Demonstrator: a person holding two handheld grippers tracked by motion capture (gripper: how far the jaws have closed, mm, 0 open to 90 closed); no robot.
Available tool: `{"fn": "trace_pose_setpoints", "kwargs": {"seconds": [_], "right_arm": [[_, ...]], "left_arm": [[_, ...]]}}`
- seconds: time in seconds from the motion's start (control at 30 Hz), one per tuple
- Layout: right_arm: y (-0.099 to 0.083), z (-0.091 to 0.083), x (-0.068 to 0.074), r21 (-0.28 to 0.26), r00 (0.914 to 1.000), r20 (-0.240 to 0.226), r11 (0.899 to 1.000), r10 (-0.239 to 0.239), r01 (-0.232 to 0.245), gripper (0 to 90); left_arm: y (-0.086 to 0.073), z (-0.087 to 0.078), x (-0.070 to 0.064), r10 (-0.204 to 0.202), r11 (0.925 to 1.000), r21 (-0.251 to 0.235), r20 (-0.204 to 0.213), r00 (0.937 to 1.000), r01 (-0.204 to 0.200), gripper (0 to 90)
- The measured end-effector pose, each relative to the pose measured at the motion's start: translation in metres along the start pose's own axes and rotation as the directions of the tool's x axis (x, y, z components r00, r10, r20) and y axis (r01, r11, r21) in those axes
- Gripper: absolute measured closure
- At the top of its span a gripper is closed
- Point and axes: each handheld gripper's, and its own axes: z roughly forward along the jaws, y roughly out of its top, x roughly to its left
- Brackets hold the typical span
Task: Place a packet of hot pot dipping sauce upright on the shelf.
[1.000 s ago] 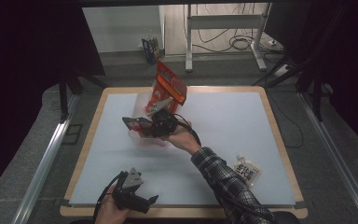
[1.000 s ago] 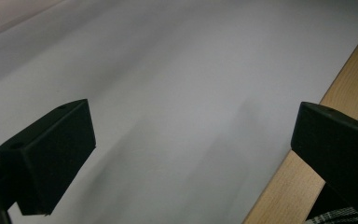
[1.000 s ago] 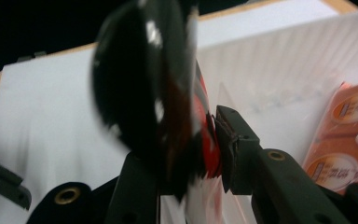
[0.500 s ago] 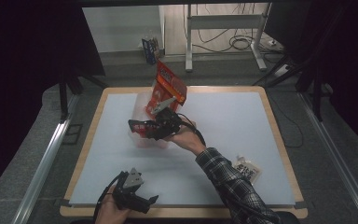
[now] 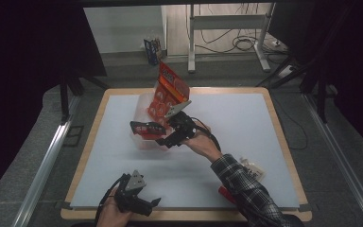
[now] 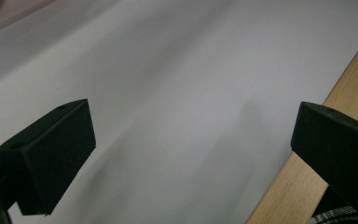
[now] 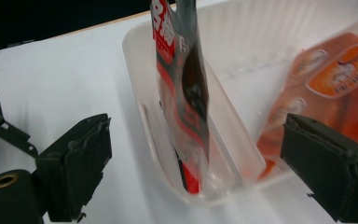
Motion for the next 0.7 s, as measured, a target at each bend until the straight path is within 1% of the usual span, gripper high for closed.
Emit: {"fn": "trace_pose_setpoints", "kwargs": {"seconds": [0.1,0.2,0.3,0.33,0.37,0.43,0.47,0.5,0.53,0.57,0.6,0.63,0.67,0.7], "right_arm": [[-0.005,-0.008,0.001,-0.002,0.9999,0.012,1.0,0.002,-0.002,7.6],[-0.012,-0.016,0.004,-0.002,0.9997,0.018,1.0,0.015,-0.015,7.4],[-0.017,-0.02,0.005,0.0,0.9994,0.025,1.0,0.023,-0.023,7.1],[-0.02,-0.023,0.005,0.0,0.9994,0.025,1.0,0.025,-0.025,6.8],[-0.027,-0.026,0.006,-0.004,0.9991,0.021,0.999,0.038,-0.038,6.4],[-0.033,-0.03,0.008,-0.005,0.9983,0.016,0.998,0.056,-0.056,6.2],[-0.033,-0.03,0.008,-0.005,0.9983,0.016,0.998,0.056,-0.056,6.2],[-0.041,-0.034,0.01,-0.01,0.998,0.014,0.998,0.062,-0.062,6.1],[-0.045,-0.036,0.011,-0.009,0.9975,0.015,0.998,0.069,-0.069,6.0],[-0.045,-0.036,0.011,-0.009,0.9975,0.015,0.998,0.069,-0.069,6.0],[-0.049,-0.037,0.011,-0.007,0.9973,0.017,0.997,0.071,-0.071,5.9],[-0.057,-0.042,0.013,-0.014,0.9972,0.017,0.997,0.073,-0.073,5.5],[-0.061,-0.044,0.013,-0.02,0.9964,0.019,0.996,0.082,-0.082,5.2],[-0.061,-0.044,0.013,-0.02,0.9964,0.019,0.996,0.082,-0.082,5.2]], "left_arm": [[0.0,0.0,0.0,0.0,1.0,-0.001,0.001,1.0,0.0,0.0],[0.0,0.001,-0.001,0.002,1.0,0.001,0.001,1.0,-0.002,0.0],[0.0,0.001,-0.001,0.006,1.0,0.002,-0.002,1.0,-0.006,0.0],[0.0,0.001,-0.001,0.008,1.0,0.003,-0.003,1.0,-0.008,0.0],[0.0,0.001,-0.001,0.009,1.0,0.003,-0.005,1.0,-0.009,0.0],[0.0,0.001,-0.001,0.008,1.0,0.001,-0.005,1.0,-0.008,0.0],[0.0,0.001,-0.001,0.008,1.0,0.001,-0.005,1.0,-0.008,0.0],[0.0,0.001,-0.001,0.008,1.0,0.001,-0.004,1.0,-0.008,0.0],[0.0,0.001,-0.001,0.008,1.0,0.0,-0.003,1.0,-0.008,0.0],[0.0,0.001,-0.001,0.009,1.0,0.001,-0.004,1.0,-0.009,0.0],[0.0,0.001,-0.001,0.012,0.9999,0.002,-0.005,0.9999,-0.012,0.0],[0.0,0.001,-0.001,0.014,0.9999,0.002,-0.004,0.9999,-0.014,0.0],[0.0,0.001,-0.001,0.014,0.9999,0.002,-0.004,0.9999,-0.014,0.0],[0.0,0.001,-0.001,0.014,0.9999,0.002,-0.004,0.9999,-0.014,0.0]]}}
